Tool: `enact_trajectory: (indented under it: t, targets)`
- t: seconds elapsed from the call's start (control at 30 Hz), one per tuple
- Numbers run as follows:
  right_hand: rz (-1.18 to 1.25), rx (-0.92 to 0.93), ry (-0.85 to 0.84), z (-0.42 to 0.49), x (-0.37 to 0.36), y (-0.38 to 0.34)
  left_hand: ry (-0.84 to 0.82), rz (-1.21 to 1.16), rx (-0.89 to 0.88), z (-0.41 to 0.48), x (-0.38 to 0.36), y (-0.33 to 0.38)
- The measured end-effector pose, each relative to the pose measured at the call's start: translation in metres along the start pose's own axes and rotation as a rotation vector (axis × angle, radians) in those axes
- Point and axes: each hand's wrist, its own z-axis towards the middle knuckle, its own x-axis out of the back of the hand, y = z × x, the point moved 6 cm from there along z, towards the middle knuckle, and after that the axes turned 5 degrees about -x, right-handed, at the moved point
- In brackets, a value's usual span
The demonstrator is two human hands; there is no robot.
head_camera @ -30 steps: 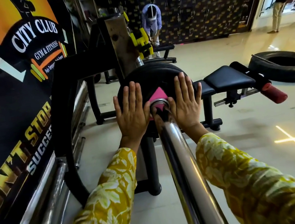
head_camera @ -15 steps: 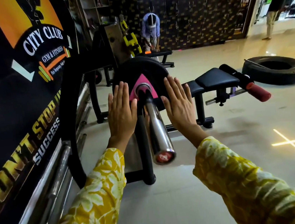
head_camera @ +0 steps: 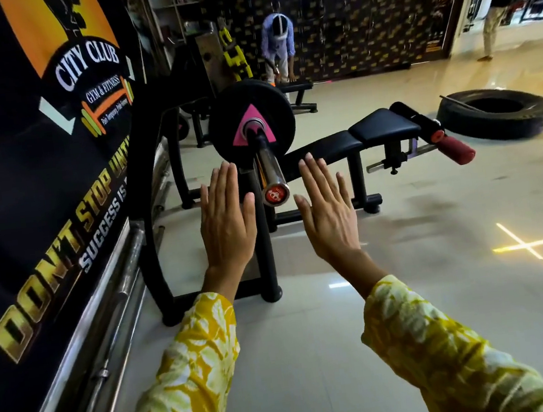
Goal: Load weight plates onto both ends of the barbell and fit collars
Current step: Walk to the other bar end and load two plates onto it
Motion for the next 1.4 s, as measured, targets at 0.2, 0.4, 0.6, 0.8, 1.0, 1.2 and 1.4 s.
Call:
enact_trajectory:
  t: [0.2,0.4,0.6,0.8,1.0,1.2,1.4]
  targets:
    - [0.008,-0.057,0.035,-0.06,0.03,-0.029,-0.032,-0.087,-0.025,-0.051,0.038,0.033]
    - [0.048,-0.202,-0.049,-0.143,0.043,-0.025,-0.154,-0.213,-0.025,-0.114,0.047,0.065]
    - [-0.014,-0.422,-0.184,-0.212,0.055,0.024,-0.422,-0.33,-0.023,-0.167,0.007,0.11]
    - [-0.15,-0.558,-0.246,-0.235,0.073,0.096,-0.657,-0.373,-0.086,-0.191,-0.055,0.168]
    - [-0.201,-0.696,-0.254,-0.229,0.088,0.202,-0.819,-0.437,-0.174,-0.182,-0.151,0.236]
    - [-0.203,-0.802,-0.232,-0.2,0.112,0.327,-0.899,-0.469,-0.237,-0.145,-0.266,0.315]
    - [-0.231,-0.849,-0.222,-0.14,0.133,0.455,-0.961,-0.49,-0.272,-0.087,-0.378,0.383]
